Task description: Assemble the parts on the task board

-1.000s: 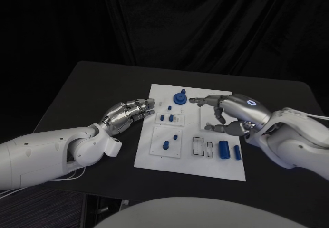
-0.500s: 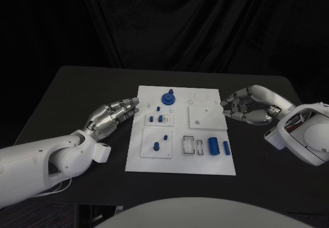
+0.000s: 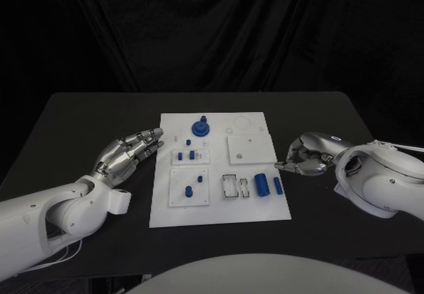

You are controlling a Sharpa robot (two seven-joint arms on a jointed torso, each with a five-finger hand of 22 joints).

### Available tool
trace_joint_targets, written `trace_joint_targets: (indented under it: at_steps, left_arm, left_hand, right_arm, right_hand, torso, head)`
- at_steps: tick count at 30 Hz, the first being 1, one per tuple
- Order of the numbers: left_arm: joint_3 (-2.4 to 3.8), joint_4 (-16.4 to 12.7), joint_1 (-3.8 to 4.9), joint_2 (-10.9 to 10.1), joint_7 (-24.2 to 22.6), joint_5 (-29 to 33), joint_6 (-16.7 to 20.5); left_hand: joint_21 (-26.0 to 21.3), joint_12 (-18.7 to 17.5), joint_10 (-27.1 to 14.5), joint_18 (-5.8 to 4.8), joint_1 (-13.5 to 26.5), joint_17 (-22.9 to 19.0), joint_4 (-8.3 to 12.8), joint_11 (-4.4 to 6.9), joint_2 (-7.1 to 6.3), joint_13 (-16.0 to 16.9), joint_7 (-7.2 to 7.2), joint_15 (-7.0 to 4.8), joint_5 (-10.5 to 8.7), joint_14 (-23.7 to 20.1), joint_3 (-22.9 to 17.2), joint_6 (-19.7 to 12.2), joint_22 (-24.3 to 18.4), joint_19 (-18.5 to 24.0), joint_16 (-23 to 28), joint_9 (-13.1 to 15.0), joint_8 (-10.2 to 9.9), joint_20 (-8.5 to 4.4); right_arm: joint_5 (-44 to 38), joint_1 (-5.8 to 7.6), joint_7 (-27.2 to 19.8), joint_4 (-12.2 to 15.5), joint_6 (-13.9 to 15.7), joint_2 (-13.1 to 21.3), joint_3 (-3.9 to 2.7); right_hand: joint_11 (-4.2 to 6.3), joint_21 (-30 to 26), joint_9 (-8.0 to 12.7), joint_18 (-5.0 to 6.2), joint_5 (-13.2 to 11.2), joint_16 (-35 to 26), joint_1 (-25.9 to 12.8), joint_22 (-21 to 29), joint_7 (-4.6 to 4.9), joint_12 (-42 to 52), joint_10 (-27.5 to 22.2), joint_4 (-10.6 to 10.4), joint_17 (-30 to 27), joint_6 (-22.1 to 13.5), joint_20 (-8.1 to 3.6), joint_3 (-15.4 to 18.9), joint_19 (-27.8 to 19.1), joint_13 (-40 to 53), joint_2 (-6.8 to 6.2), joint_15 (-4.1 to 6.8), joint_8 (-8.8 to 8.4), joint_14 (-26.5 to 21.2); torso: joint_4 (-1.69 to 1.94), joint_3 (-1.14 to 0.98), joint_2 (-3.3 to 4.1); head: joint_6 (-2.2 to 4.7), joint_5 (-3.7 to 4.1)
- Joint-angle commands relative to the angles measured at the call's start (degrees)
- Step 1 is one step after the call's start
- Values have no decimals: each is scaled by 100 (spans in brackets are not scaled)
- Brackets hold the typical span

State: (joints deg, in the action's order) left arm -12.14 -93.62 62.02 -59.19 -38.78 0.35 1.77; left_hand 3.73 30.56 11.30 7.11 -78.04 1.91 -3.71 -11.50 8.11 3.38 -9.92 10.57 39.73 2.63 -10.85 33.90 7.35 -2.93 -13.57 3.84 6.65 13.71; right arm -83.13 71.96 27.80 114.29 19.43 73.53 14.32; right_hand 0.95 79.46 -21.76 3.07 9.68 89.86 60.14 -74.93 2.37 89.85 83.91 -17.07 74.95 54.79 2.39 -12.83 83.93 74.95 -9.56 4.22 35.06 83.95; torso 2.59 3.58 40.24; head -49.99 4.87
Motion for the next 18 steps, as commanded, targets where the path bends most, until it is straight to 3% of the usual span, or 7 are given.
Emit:
trace_joint_targets:
  at_steps: [1,3,6,11,15,18]
  left_arm:
    - [4,-8,13,26,-1080,120,-165]
    - [4,-12,13,22,-1093,119,-200]
    - [4,1,12,5,-1077,118,-235]
    - [4,31,11,27,-1051,118,-320]
    - [4,60,9,65,-992,117,-426]
    - [4,71,8,79,-946,117,-473]
  left_hand:
    - [-13,65,69,13,-62,10,-5,-5,15,14,-174,34,31,12,-62,75,14,-26,-34,10,38,41]
    - [13,171,173,22,-64,17,-30,-4,-6,26,-165,35,46,43,-79,177,55,-59,-89,22,84,50]
    - [38,213,241,26,-72,23,-45,-13,-21,27,-169,46,57,80,-98,239,90,-93,-140,27,114,62]
    - [76,225,284,24,-93,27,-58,-52,-27,22,-190,94,57,111,-143,296,145,-141,-183,28,142,111]
    - [199,284,404,48,-123,45,-90,-125,-49,27,-217,177,59,230,-232,461,302,-296,-347,40,221,220]
    - [220,279,423,51,-132,47,-96,-142,-53,27,-224,195,61,250,-256,471,330,-321,-371,40,233,242]
  right_arm:
    - [-895,-107,808,101,-419,-19,0]
    - [-976,-160,880,146,-423,-50,0]
    - [-1077,-228,949,180,-423,-130,0]
    - [-1326,-300,908,209,-365,-227,0]
    - [-1445,-349,886,237,-345,-294,0]
    - [-1489,-371,901,250,-378,-359,0]
  right_hand:
    - [59,329,-72,-132,-9,14,-75,-1281,-21,15,609,7,1505,56,-63,-27,292,1505,-13,42,-26,605]
    - [67,432,-104,-155,-11,14,-90,-1310,-26,15,609,6,1505,58,-74,-22,336,1505,-20,51,-40,605]
    - [58,795,-205,-240,23,14,-106,-1421,-18,15,609,4,1505,11,-95,-19,492,1505,-30,68,-86,605]
    - [63,850,-289,-253,8,14,-123,-1437,-16,15,609,5,1505,-22,-98,-13,514,1505,-34,63,-84,605]
    - [66,912,-338,-269,-31,14,-77,-1457,-21,15,609,6,1505,-33,-98,-13,541,1505,-51,64,-75,605]
    - [67,931,-378,-274,-100,14,-67,-1464,-22,15,609,3,1505,-35,-98,3,549,1505,-66,65,-67,605]
  torso:
    - [-24,-11,23]
    - [-41,-25,27]
    - [-36,-36,32]
    - [-1,-12,25]
    - [25,1,33]
    - [24,-5,41]
  head:
    - [-1,66]
    - [-1,83]
    - [-1,101]
    - [-1,148]
    - [-1,171]
    - [-1,160]
